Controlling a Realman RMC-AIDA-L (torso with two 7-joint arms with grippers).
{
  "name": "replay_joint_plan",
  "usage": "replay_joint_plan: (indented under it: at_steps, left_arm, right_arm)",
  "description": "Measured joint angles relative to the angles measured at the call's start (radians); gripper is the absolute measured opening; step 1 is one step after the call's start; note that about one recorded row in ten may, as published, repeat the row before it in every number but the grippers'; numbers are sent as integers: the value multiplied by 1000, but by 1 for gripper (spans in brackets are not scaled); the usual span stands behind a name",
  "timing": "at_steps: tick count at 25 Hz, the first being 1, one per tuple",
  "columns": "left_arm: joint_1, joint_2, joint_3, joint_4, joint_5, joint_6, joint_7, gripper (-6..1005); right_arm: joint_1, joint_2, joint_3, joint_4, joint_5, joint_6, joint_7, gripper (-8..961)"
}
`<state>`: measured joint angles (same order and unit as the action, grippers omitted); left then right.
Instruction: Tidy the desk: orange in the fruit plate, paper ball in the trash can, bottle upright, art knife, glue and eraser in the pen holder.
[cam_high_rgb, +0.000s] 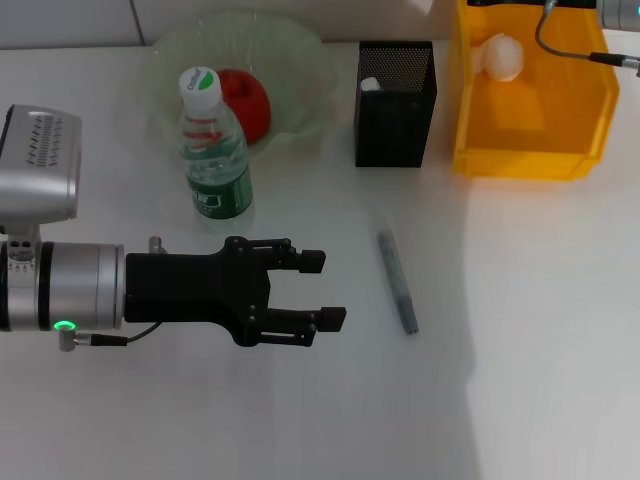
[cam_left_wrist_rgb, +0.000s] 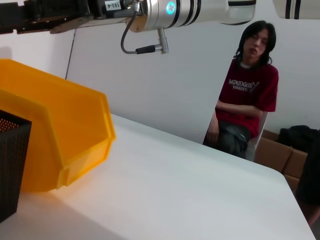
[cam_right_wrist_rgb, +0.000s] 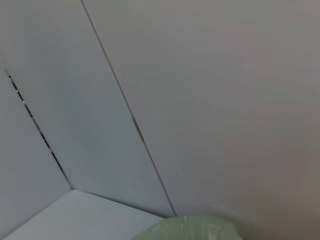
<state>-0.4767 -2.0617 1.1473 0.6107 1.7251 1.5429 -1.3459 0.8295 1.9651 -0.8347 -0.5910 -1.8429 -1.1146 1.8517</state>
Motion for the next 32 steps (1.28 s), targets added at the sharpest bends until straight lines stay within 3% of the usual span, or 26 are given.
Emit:
replay_joint_plan:
  at_steps: [8, 12, 14, 15, 17, 18, 19, 21, 23, 24, 25, 27, 29, 32]
  left_arm:
    - [-1, 0, 0, 0, 2, 1, -1, 774]
    - [2, 1, 0, 0, 2, 1, -2, 774]
    - [6, 11, 10, 0, 23, 15, -3, 774]
    - [7, 13, 11, 2, 40, 22, -5, 774]
    - [8, 14, 10, 5, 51, 27, -8, 774]
    - [13, 17, 5, 16, 67, 39, -14, 774]
    - [19, 21, 5, 22, 70, 45, -18, 774]
    - [22, 24, 5, 24, 70, 48, -18, 774]
    - [25, 26, 4, 25, 71, 50, -18, 774]
    - [25, 26, 4, 26, 75, 50, -18, 774]
    - [25, 26, 4, 26, 75, 50, -18, 774]
    - [25, 26, 3, 26, 81, 49, -18, 774]
    - [26, 24, 3, 27, 83, 48, -18, 774]
    - [30, 23, 3, 28, 88, 47, -17, 774]
  right_arm:
    - [-14, -7, 0, -31, -1, -52, 9, 605]
    - [-46, -28, -16, -202, -116, -205, 190, 684]
    - [-48, -42, -42, -383, -296, -379, 407, 684]
    - [-48, -42, -42, -383, -296, -379, 407, 683]
    - [-32, -41, -62, -477, -407, -501, 513, 683]
    - [-23, -35, -76, -506, -447, -548, 543, 683]
    - [0, -15, -121, -528, -517, -617, 592, 682]
    - [12, -3, -153, -525, -551, -639, 604, 682]
    - [31, 31, -210, -507, -620, -645, 620, 682]
    - [47, 76, -247, -488, -693, -625, 627, 681]
    - [47, 76, -247, -488, -693, -625, 627, 681]
    - [56, 111, -280, -464, -747, -579, 631, 681]
    - [65, 120, -392, -389, -750, -462, 675, 680]
    - [73, 119, -461, -336, -736, -388, 699, 680]
